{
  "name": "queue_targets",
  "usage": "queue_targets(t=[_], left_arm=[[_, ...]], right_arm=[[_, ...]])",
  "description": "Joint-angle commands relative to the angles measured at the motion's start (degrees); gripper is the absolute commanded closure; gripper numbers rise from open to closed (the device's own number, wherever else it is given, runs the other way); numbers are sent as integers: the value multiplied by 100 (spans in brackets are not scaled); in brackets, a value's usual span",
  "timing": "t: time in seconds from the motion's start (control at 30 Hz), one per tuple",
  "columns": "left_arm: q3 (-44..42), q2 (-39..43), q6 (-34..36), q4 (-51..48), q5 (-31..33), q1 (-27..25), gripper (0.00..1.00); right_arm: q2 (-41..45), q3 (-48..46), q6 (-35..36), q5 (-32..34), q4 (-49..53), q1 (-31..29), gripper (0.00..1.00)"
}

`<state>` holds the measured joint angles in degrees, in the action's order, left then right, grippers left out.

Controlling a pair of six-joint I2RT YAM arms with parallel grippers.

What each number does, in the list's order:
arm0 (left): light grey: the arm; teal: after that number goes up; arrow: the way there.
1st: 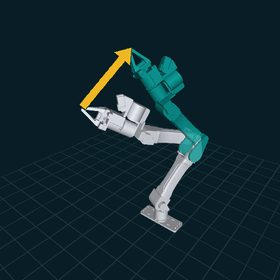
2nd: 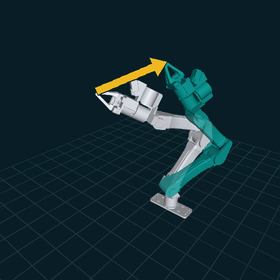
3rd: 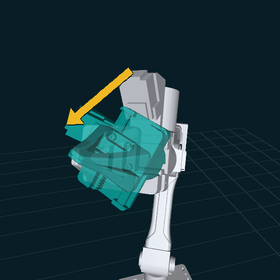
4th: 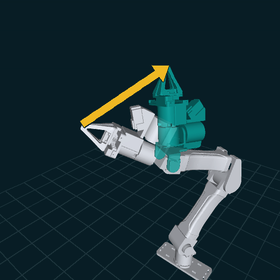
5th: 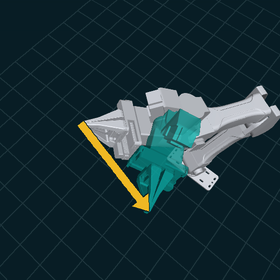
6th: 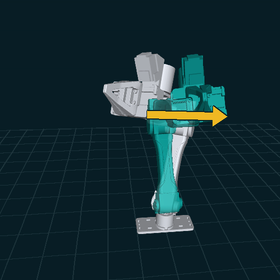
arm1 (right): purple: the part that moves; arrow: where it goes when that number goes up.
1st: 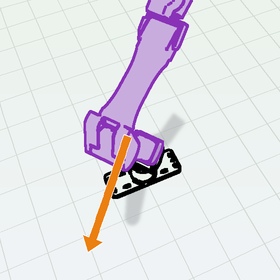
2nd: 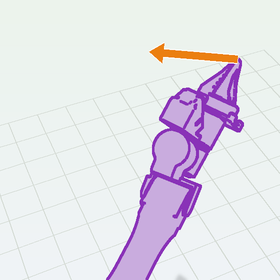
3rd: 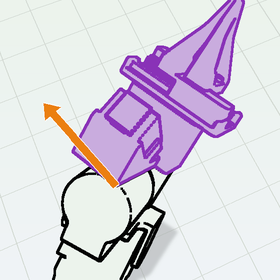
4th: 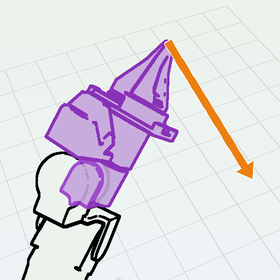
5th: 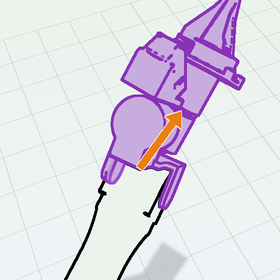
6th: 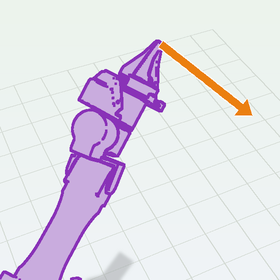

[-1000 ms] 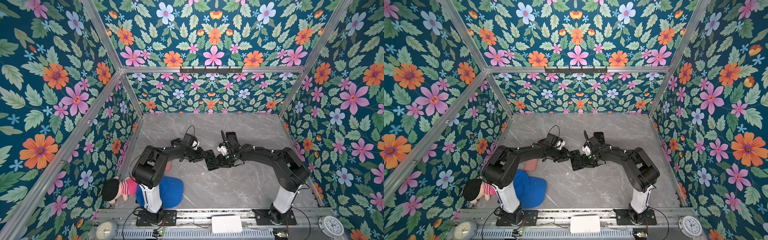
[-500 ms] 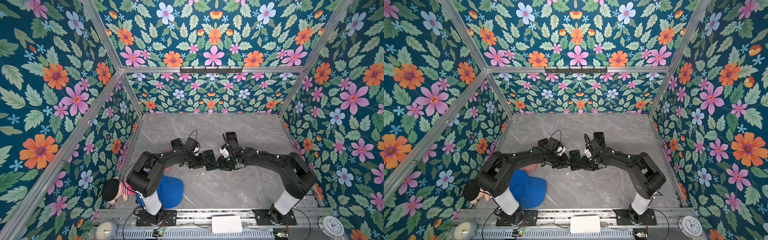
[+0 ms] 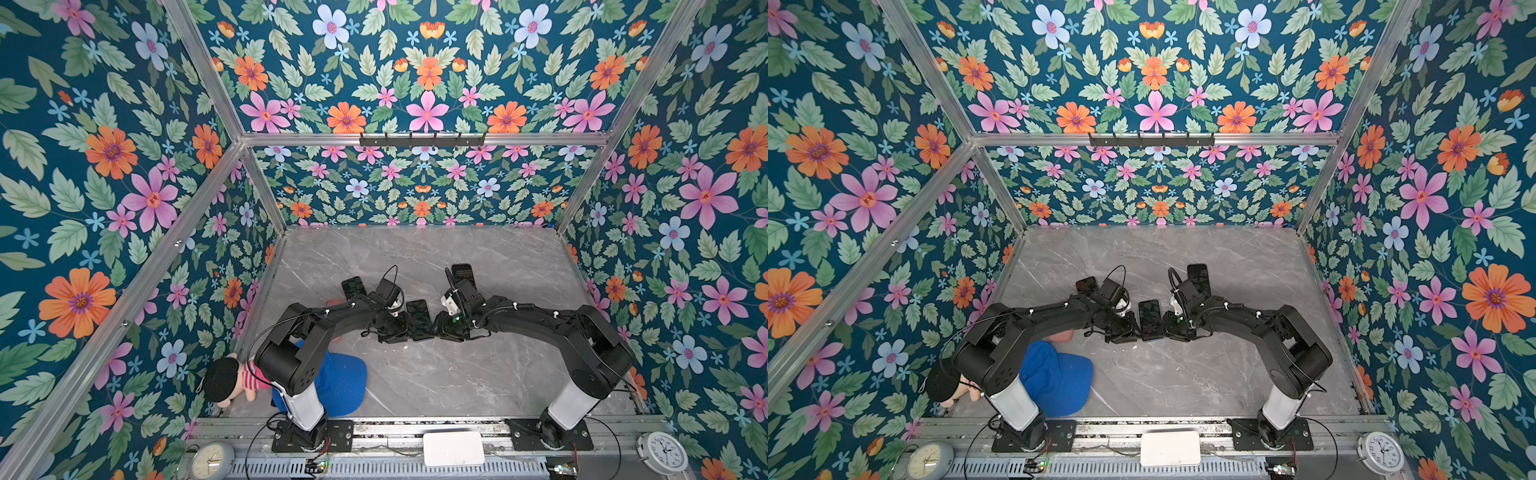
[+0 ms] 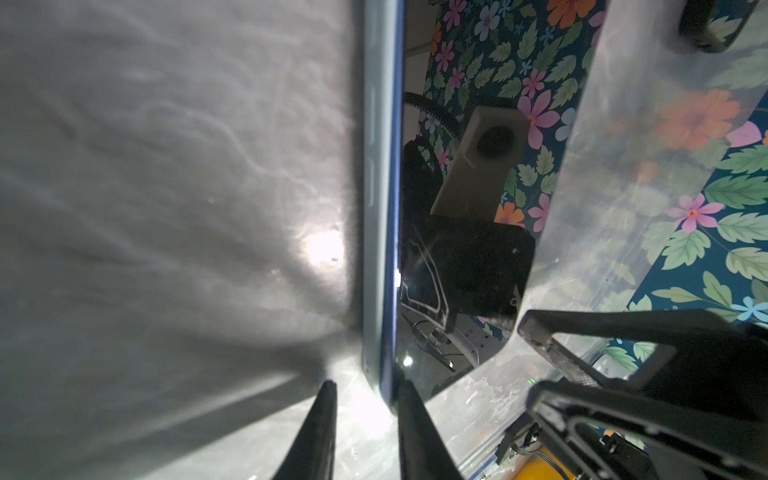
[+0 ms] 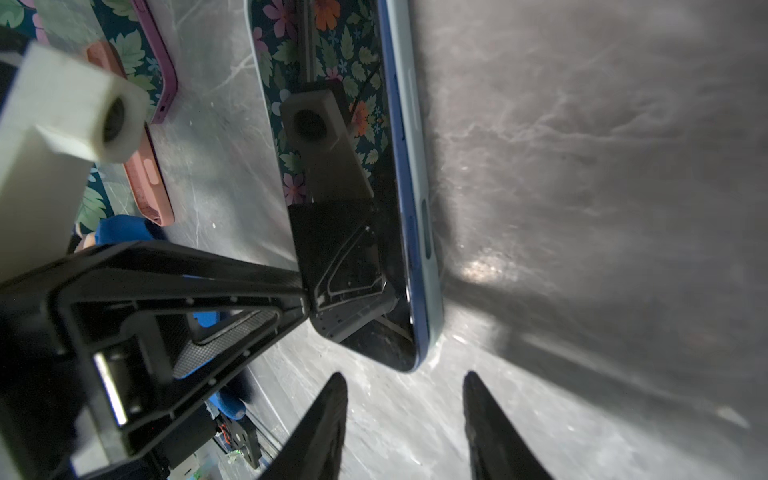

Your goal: Put the phone into the phone case

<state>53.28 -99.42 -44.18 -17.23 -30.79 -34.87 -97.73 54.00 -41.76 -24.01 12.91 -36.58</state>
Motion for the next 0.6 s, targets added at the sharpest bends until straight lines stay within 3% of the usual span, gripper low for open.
queue_targets(t=[0.0,0.57], left_arm=[[59,-76,50,-157,120,0,76],[146,-403,314,-299,232,60,94]], right_arm=[[-77,45,-43,-69,-102,-71,54],[-307,164,-76,-69,-174,-290,54]])
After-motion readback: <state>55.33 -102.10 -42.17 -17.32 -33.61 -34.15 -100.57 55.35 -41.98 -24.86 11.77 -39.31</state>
